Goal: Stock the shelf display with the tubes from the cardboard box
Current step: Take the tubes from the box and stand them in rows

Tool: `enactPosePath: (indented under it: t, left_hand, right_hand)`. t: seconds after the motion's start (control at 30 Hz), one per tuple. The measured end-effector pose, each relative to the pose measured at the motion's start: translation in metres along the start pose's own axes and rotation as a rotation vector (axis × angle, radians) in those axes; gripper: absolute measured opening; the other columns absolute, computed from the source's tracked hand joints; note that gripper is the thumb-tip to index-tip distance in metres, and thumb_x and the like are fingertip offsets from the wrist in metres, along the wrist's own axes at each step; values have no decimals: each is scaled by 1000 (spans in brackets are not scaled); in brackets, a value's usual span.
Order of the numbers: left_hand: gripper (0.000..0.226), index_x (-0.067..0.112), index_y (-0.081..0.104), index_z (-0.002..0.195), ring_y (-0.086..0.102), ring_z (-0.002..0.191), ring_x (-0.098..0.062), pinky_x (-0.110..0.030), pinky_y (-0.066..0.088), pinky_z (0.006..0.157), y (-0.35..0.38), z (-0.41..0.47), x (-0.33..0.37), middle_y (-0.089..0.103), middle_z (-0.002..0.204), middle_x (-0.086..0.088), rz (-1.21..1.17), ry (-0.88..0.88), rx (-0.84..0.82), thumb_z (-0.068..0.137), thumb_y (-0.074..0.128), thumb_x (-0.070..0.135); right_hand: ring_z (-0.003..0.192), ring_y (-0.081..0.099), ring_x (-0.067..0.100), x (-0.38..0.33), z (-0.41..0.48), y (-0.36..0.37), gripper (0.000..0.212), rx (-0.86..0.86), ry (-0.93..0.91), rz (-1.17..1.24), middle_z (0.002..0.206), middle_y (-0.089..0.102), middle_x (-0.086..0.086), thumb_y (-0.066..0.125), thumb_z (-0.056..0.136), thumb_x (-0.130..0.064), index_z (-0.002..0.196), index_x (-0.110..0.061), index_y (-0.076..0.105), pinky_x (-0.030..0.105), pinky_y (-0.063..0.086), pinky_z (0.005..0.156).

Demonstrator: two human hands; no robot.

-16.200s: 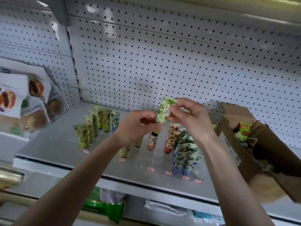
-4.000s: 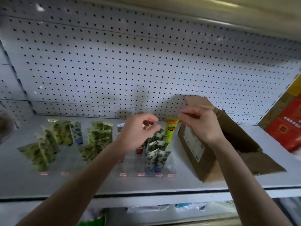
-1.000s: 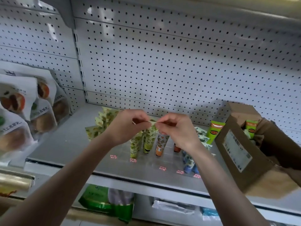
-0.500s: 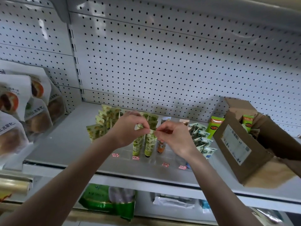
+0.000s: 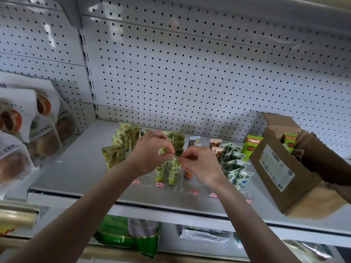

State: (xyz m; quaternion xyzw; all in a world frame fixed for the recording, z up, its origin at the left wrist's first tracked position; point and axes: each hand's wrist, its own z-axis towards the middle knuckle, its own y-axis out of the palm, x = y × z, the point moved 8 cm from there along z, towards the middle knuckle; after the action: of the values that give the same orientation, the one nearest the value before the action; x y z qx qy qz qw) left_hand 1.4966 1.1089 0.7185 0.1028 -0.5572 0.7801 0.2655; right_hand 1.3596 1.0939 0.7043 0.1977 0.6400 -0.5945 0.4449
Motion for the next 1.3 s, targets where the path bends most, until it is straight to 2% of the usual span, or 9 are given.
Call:
enactPosePath:
  t: [0.13,0.27,0.47,0.6,0.73,0.97,1.03,1.17,1.3]
  left_hand:
    - [5,29,68,85,40,105,-11,-30,27,89,0,0,-1,49,100,12,3,-15,2,84,64,32]
    - [2,30,66,82,42,104,-12,-37,32,94,-2,1,-2,50,98,12,-11,-17,0,83,65,30]
    - [5,28,67,82,45,103,-14,-44,35,95,-5,1,-3,50,95,12,-53,-16,30,82,64,32]
    - [10,27,68,80,51,96,-17,-47,39,92,-9,6,4,55,88,11,-103,-8,58,80,63,35]
    - [8,30,66,81,52,96,-13,-44,41,93,-8,12,23,53,85,21,-179,25,56,82,61,36]
    - [10,15,70,93,57,87,-8,-14,42,76,7,32,79,62,89,5,-310,101,48,86,63,18]
    - [9,19,69,93,57,87,-7,-14,41,76,16,38,95,61,90,6,-351,116,34,86,63,21]
    - [13,15,68,97,58,85,-7,-8,41,73,33,51,132,65,91,4,-416,167,7,86,64,20]
    - [13,14,69,97,58,84,-8,-13,44,72,56,67,161,66,90,0,-512,166,-28,86,64,19]
  right_hand:
    - [64,61,12,-2,1,1,16,-14,-8,-8,71,65,-1,69,82,-13,70,-23,63,26,54,67]
    - [64,60,10,-4,1,2,7,-19,-10,2,72,65,-2,70,82,-16,76,-18,67,25,53,67]
    - [71,66,24,-5,1,-12,7,31,-7,42,72,68,5,67,83,-14,76,-16,68,41,55,75]
    - [66,66,24,-4,-1,-30,11,79,-12,68,68,68,5,66,83,-12,73,-16,68,41,56,74]
    - [60,60,10,-2,-6,-60,15,163,-26,64,65,67,1,67,83,-11,71,-20,67,35,52,67]
    - [68,62,7,18,-17,-123,14,305,-59,73,73,68,-7,69,82,-9,80,-23,69,31,55,73]
    - [66,62,4,26,-23,-143,18,349,-67,72,73,68,-9,71,81,-9,79,-27,69,28,53,70]
    - [59,57,-2,47,-32,-185,8,430,-45,91,67,64,-10,71,81,-8,88,-12,70,22,47,66]
    - [52,54,-3,65,-42,-232,8,517,-19,33,57,61,-15,71,81,-11,85,-18,69,23,46,63]
